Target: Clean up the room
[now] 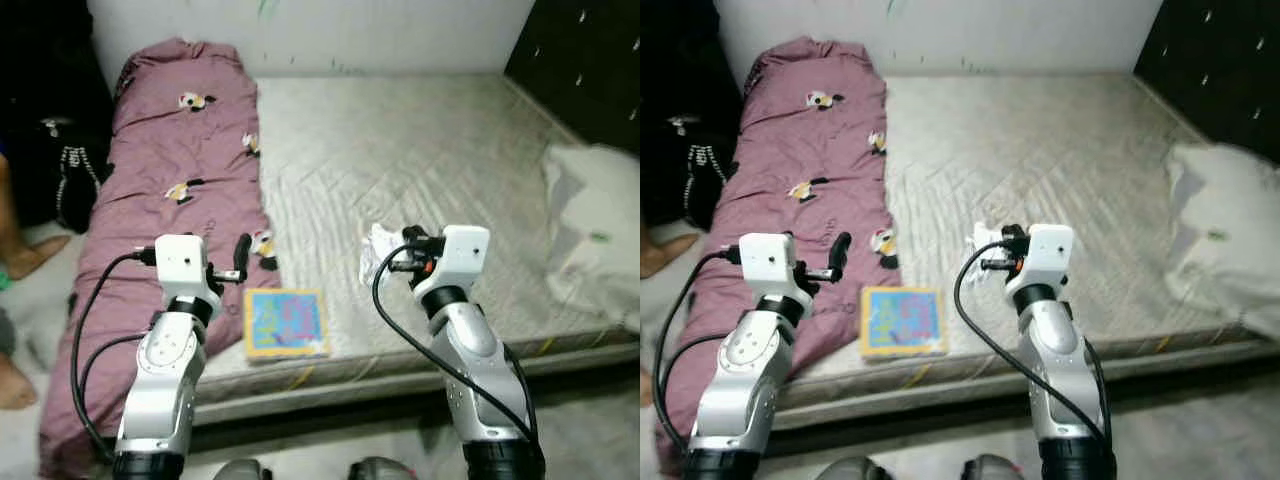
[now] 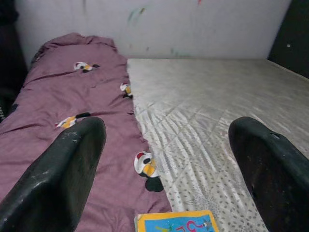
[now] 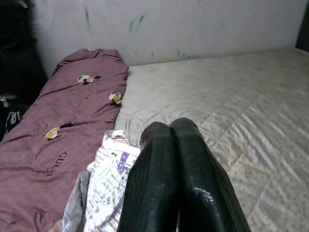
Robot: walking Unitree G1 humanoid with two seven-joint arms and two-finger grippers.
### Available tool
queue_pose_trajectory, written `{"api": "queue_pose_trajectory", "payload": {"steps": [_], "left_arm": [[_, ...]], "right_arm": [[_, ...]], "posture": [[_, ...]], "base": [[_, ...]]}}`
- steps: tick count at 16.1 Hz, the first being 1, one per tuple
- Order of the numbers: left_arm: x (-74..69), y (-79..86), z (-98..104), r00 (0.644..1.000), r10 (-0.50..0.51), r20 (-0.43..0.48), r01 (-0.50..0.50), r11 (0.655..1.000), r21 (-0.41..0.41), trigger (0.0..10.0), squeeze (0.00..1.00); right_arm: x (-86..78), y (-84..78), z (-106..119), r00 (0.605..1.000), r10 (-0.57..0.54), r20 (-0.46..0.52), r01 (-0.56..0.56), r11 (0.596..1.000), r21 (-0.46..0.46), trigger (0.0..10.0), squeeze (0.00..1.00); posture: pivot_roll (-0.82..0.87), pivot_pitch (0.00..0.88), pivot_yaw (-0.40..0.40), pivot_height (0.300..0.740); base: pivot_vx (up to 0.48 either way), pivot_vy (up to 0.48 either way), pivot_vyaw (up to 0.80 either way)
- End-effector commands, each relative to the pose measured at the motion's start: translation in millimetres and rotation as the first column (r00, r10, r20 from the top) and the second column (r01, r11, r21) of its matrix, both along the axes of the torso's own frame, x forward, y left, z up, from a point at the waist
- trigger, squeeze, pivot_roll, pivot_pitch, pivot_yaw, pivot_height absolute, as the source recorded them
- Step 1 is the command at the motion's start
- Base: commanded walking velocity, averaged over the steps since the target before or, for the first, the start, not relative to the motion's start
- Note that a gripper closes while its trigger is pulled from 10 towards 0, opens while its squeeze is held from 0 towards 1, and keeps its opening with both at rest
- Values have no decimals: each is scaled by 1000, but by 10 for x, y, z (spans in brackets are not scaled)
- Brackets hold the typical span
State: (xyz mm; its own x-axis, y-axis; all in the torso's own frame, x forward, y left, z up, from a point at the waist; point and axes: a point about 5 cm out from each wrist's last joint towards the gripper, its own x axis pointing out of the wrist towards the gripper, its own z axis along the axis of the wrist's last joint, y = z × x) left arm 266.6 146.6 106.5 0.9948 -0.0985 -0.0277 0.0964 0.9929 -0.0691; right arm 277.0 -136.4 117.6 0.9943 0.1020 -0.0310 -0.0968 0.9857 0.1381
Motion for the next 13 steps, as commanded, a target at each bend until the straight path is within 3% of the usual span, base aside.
{"api": "queue_pose_trajectory", "payload": {"steps": [1, 10, 13], "left_arm": [[5, -65, 14, 1000, -30, 5, 30, 1000, -7, 10000, 0], [8, -34, 30, 1000, -12, 13, 12, 1000, 17, 10000, 0], [32, -21, 83, 1000, -11, 28, 10, 999, 37, 10000, 0]], "right_arm": [[-1, -86, 24, 1000, -28, 11, 28, 1000, -10, 10000, 0], [2, -64, 53, 999, -9, 34, 10, 999, -42, 10000, 0], [36, -55, 94, 999, -6, 48, 9, 999, -52, 10000, 0]], "posture": [[-4, 0, -13, 740], [-1, 0, -12, 740], [1, 0, -11, 740]], "base": [[0, 476, 0], [0, 455, 0], [0, 0, 800]]}}
